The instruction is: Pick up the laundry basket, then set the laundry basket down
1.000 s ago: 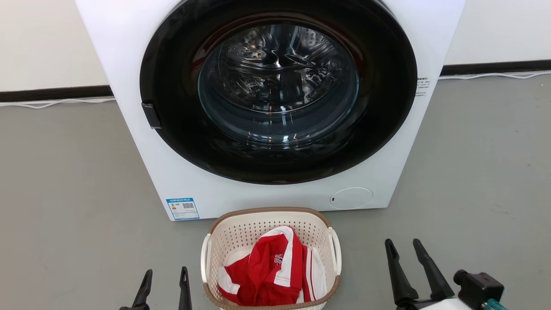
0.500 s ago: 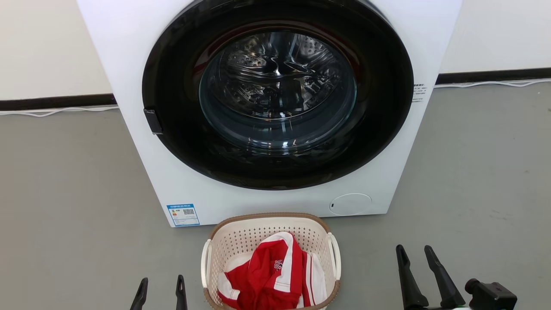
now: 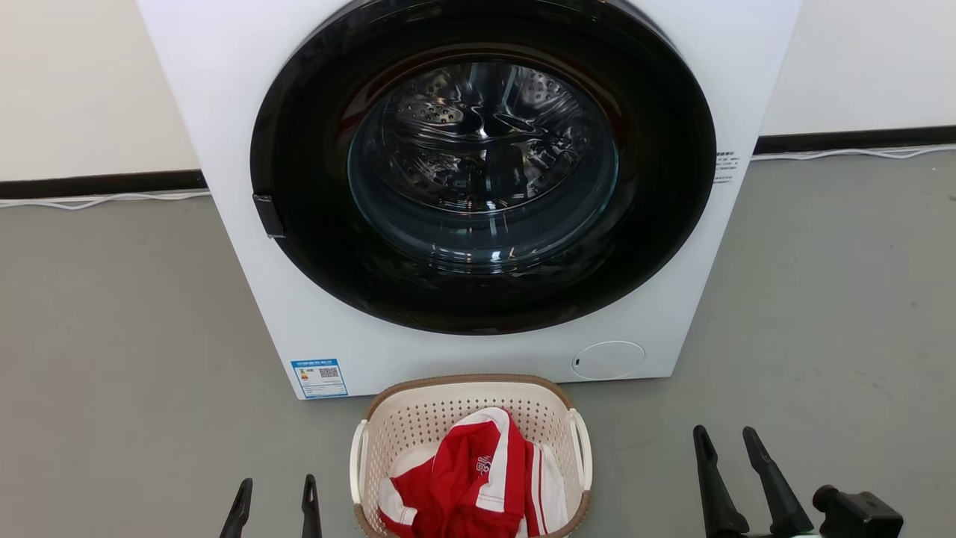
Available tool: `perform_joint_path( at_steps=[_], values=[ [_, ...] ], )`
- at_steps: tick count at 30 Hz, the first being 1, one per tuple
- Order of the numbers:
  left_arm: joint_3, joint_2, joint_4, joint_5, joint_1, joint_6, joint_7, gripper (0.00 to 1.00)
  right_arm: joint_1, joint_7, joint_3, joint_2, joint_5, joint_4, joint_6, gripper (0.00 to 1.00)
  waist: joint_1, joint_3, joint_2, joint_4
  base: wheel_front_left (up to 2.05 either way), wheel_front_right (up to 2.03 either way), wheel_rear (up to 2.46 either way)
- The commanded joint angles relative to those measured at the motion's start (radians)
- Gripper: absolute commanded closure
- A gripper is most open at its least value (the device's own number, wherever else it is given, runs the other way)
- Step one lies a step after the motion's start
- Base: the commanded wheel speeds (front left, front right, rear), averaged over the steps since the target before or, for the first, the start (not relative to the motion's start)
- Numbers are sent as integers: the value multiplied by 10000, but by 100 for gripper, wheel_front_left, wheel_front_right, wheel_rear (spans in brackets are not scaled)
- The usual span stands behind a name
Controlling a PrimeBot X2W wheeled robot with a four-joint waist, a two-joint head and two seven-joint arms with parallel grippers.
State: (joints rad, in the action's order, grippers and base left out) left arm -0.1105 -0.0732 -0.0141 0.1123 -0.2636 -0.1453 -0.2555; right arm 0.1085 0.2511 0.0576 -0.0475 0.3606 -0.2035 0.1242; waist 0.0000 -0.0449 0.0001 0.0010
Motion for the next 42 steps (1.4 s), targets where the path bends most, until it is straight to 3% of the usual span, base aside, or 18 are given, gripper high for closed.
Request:
perform_joint_path(
  at_steps=[1,12,17,42],
  values=[
    [2,0,8,2,-6,-1,0,100,1,0,-4,0,-2,4,0,100,1,2,-1,1,0,0,0],
    [31,41,-493,927,68,130,149,100,67,-171,21,-37,762,-377,-3,100,23,10,-1,0,0,0,0],
    [76,12,-595,1567,237,244,263,100,-37,-288,-13,-67,1294,-394,-1,100,1,49,-1,0,0,0,0],
    [337,-84,-1026,4578,1004,798,838,100,-490,-885,-231,-163,3791,-400,13,100,1,141,-1,-2,0,0,0]
  ],
)
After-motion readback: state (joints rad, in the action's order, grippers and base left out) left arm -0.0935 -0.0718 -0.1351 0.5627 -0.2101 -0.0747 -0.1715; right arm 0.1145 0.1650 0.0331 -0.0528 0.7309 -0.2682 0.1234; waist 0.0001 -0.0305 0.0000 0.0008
